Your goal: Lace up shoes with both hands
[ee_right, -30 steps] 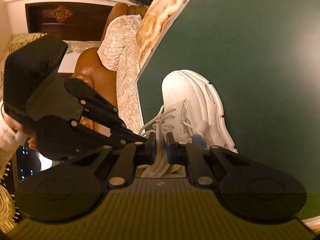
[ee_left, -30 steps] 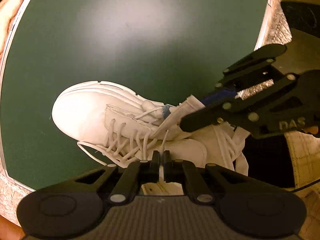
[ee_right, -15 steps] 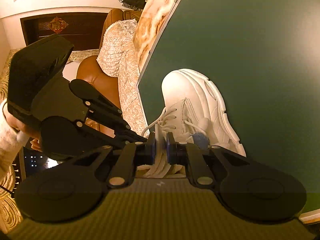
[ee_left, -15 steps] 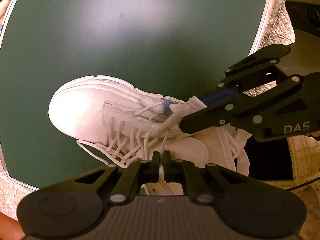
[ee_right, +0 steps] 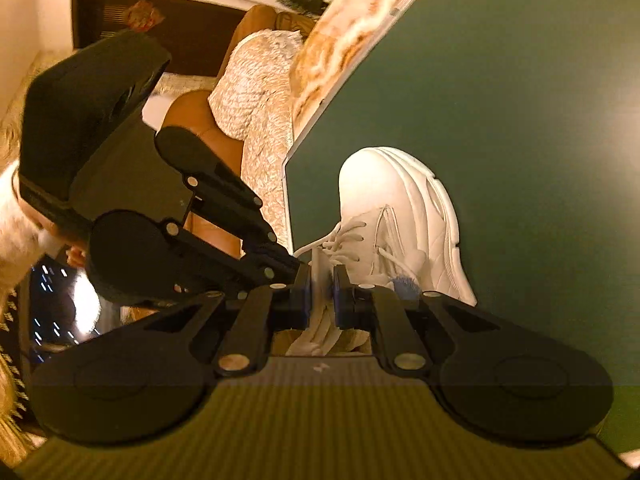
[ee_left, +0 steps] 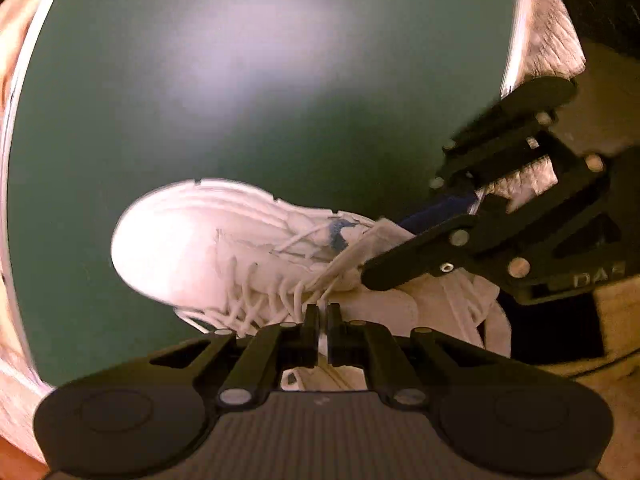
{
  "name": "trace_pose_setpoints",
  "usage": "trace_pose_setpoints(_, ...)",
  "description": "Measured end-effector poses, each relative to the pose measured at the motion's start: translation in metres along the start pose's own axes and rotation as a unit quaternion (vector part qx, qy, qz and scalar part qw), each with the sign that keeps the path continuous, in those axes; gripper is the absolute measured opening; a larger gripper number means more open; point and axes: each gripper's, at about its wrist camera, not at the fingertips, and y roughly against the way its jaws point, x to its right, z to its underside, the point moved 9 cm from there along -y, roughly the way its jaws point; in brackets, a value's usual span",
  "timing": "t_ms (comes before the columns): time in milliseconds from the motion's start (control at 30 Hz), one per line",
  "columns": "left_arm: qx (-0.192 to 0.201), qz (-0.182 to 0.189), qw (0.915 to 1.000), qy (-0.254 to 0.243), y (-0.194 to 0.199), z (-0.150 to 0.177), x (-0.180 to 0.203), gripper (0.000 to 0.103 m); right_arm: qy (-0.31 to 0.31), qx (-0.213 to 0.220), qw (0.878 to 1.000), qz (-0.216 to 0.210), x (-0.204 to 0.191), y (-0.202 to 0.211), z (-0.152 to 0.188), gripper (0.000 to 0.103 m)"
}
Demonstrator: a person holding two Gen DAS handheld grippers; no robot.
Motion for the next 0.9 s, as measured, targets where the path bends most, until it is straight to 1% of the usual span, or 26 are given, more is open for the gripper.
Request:
trace_pose_setpoints(100, 0.005, -0.01, 0.9985, -0.054, -0.001, 0.001, 0.01, 0.003, 0.025, -0.005, 1.0, 0.003, -0.006, 0.0, -0.002, 0.014)
trace_pose_setpoints(167, 0.029, 0.014, 0.9955, -0.089, 0.003, -0.001, 0.02, 0.003, 0.031, -0.01, 0.999, 0.0, -0.008, -0.001, -0.002, 0.014)
trace_pose_setpoints(200, 0.039, 0.025, 0.9956, -0.082, 0.006, -0.004, 0.019, 0.003, 0.034, -0.01, 0.999, 0.002, -0.008, -0.001, -0.003, 0.014)
trace_pose_setpoints(233, 0.039, 0.033, 0.9966, -0.064, 0.007, -0.006, 0.016, 0.003, 0.037, -0.01, 0.999, 0.006, -0.008, -0.001, -0.004, 0.014)
trace_pose_setpoints(300, 0.04, 0.041, 0.9969, -0.053, 0.007, -0.006, 0.013, 0.003, 0.036, -0.014, 0.999, 0.002, -0.008, 0.0, -0.004, 0.016)
trace_pose_setpoints(367, 0.043, 0.039, 0.9973, -0.046, 0.01, -0.005, 0.012, 0.003, 0.03, -0.015, 0.999, -0.009, -0.007, 0.001, -0.004, 0.019)
trace_pose_setpoints(433, 0.044, 0.035, 0.9979, -0.031, 0.013, -0.002, 0.009, 0.003, 0.009, -0.017, 0.999, -0.031, -0.004, 0.004, -0.005, 0.023)
trace_pose_setpoints(467, 0.044, 0.035, 0.9982, -0.019, 0.015, 0.0, 0.007, 0.003, -0.002, -0.016, 0.999, -0.042, -0.002, 0.007, -0.006, 0.029)
trace_pose_setpoints(500, 0.045, 0.033, 0.9984, -0.009, 0.014, 0.002, 0.004, 0.003, -0.008, -0.013, 0.999, -0.048, 0.001, 0.01, -0.007, 0.031)
trace_pose_setpoints(533, 0.045, 0.03, 0.9985, 0.0, 0.013, 0.004, 0.002, 0.003, -0.01, -0.011, 0.999, -0.051, 0.004, 0.014, -0.008, 0.032)
trace_pose_setpoints(600, 0.045, 0.007, 0.9989, 0.007, 0.012, 0.006, -0.004, 0.003, -0.015, -0.004, 0.998, -0.056, 0.01, 0.02, -0.01, 0.033)
trace_pose_setpoints(633, 0.047, 0.008, 0.9988, 0.013, 0.012, 0.006, -0.006, 0.003, -0.021, 0.0, 0.998, -0.06, 0.013, 0.023, -0.011, 0.033)
trace_pose_setpoints(667, 0.052, 0.017, 0.9984, 0.016, 0.013, 0.005, -0.006, 0.003, -0.029, 0.005, 0.998, -0.063, 0.016, 0.026, -0.012, 0.033)
trace_pose_setpoints(733, 0.059, 0.022, 0.9979, 0.018, 0.016, 0.003, -0.007, 0.003, -0.047, 0.018, 0.997, -0.061, 0.024, 0.03, -0.014, 0.033)
trace_pose_setpoints(833, 0.065, 0.025, 0.9975, 0.016, 0.02, 0.001, -0.005, 0.003, -0.082, 0.042, 0.995, -0.047, 0.041, 0.034, -0.017, 0.033)
trace_pose_setpoints(900, 0.067, 0.027, 0.9973, 0.015, 0.023, -0.001, -0.004, 0.003, -0.087, 0.045, 0.995, -0.021, 0.051, 0.033, -0.016, 0.033)
